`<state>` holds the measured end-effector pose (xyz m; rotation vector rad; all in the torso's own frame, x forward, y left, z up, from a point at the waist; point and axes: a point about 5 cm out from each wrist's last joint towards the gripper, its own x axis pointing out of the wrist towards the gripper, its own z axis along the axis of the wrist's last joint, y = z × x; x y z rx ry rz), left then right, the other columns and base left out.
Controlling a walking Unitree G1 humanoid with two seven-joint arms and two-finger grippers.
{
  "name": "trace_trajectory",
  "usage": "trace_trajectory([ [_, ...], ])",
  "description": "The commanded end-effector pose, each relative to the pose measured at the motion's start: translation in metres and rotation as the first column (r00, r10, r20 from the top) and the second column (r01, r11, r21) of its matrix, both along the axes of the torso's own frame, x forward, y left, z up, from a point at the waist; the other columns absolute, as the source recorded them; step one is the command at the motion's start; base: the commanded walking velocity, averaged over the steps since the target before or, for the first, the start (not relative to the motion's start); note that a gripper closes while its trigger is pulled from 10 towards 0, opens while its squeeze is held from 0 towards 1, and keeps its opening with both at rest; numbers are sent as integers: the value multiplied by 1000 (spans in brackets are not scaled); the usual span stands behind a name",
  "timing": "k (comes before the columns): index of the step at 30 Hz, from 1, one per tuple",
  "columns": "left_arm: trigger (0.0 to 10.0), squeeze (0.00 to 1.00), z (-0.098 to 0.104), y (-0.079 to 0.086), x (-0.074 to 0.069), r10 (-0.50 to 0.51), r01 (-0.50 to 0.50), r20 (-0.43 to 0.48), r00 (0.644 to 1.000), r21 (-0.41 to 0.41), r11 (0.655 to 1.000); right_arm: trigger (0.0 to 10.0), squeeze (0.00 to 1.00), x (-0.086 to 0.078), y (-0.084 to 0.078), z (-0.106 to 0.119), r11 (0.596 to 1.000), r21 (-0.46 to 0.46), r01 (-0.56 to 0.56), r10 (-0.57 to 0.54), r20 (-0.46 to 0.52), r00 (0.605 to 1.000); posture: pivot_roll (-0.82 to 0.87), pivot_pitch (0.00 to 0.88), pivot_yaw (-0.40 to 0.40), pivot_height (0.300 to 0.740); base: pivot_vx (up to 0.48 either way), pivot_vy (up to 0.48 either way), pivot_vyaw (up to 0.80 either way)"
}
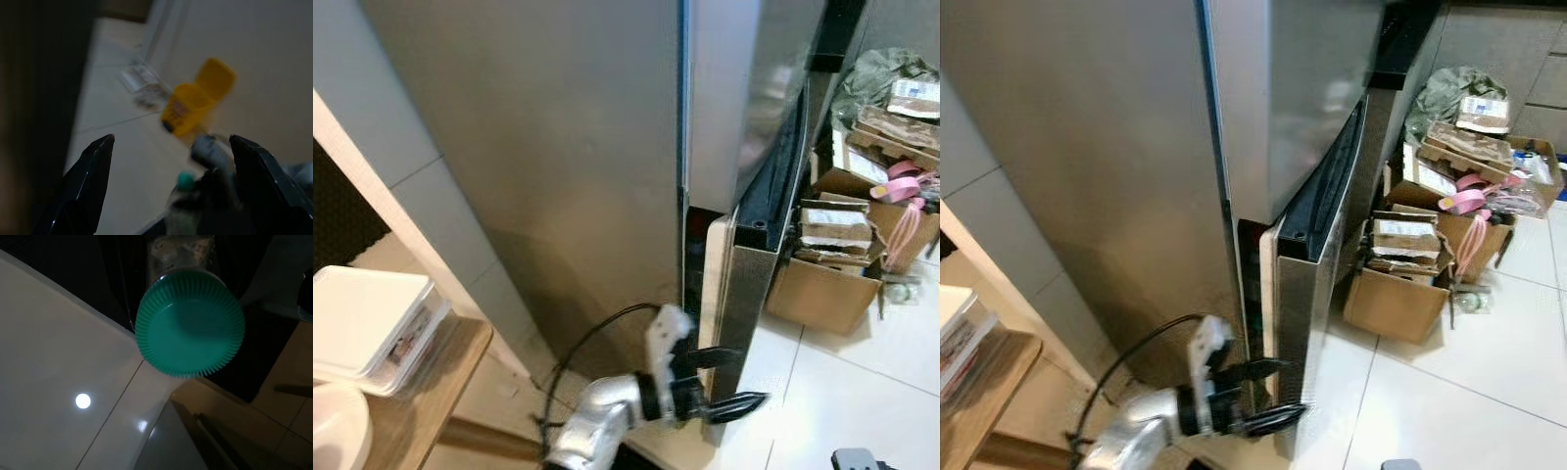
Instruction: Restocking fridge
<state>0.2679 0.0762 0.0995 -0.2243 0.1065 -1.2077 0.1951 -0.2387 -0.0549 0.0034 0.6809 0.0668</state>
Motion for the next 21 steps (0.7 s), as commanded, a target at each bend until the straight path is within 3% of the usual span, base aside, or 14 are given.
trace_trajectory([
  [1, 10000, 110, -1, 13, -3, 42, -42, -16, 999, 8, 999, 10000, 0, -5, 11, -6, 999, 36, -35, 36, -37, 999, -35, 124, 72, 740, 0, 0, 0],
  [2, 10000, 110, -3, 21, -8, 73, -73, -31, 997, 11, 997, 10000, 0, -3, 11, -6, 999, 35, -38, 39, -37, 999, -34, 123, 72, 740, 0, 0, 0],
  [3, 10000, 0, -9, 31, -14, 110, -108, -57, 992, 29, 994, 10000, 0, -1, 11, -5, 999, 34, -40, 42, -37, 998, -33, 120, 72, 740, 0, 0, 0],
  [7, 10000, 0, -39, 60, -33, 265, -249, -129, 956, 125, 960, 10000, 0, 4, 14, -4, 998, 38, -49, 50, -35, 998, -40, 110, 69, 740, 0, 0, 0],
  [8, 10000, 0, -48, 69, -35, 341, -320, -145, 929, 149, 936, 10000, 0, 4, 15, -4, 998, 39, -51, 53, -34, 998, -35, 106, 64, 740, 0, 0, 0],
  [11, 10000, 0, -51, 74, -36, 389, -365, -157, 908, 165, 916, 10000, 0, 5, 16, -4, 998, 40, -53, 54, -34, 998, -35, 106, 64, 740, 0, 0, 0],
  [13, 10000, 0, -75, 91, -32, 580, -507, -155, 800, 345, 790, 10000, 0, 7, 18, -3, 998, 33, -59, 60, -22, 998, -32, 92, 57, 740, 0, 0, 0],
  [14, 10000, 0, -75, 91, -32, 580, -507, -155, 800, 345, 790, 10000, 0, 7, 18, -3, 998, 33, -59, 60, -22, 998, -32, 92, 57, 740, 0, 0, 0],
  [15, 10000, 0, -88, 99, -32, 665, -555, -141, 734, 441, 706, 10000, 0, 10, 18, -1, 998, 22, -57, 57, -8, 998, -32, 89, 58, 740, 0, 0, 0],
  [16, 10000, 0, -88, 99, -32, 665, -555, -141, 734, 441, 706, 10000, 0, 10, 18, -1, 998, 22, -57, 57, -8, 998, -32, 89, 58, 740, 0, 0, 0],
  [17, 10000, 0, -102, 104, -35, 735, -586, -159, 659, 504, 634, 10000, 0, 14, 16, 2, 999, -3, -46, 46, 10, 999, -34, 83, 61, 740, 0, 0, 0],
  [18, 10000, 0, -113, 106, -38, 777, -596, -165, 608, 552, 583, 10000, 0, 18, 14, 5, 999, -28, -36, 36, 30, 999, -39, 79, 63, 740, 0, 0, 0],
  [19, 10000, 0, -118, 107, -40, 799, -599, -168, 578, 577, 555, 10000, 0, 20, 12, 7, 999, -43, -28, 30, 43, 999, -39, 79, 63, 740, 0, 0, 0],
  [21, 10000, 0, -118, 107, -40, 799, -599, -168, 578, 577, 555, 10000, 0, 20, 12, 7, 999, -43, -28, 30, 43, 999, -39, 79, 63, 740, 0, 0, 0],
])
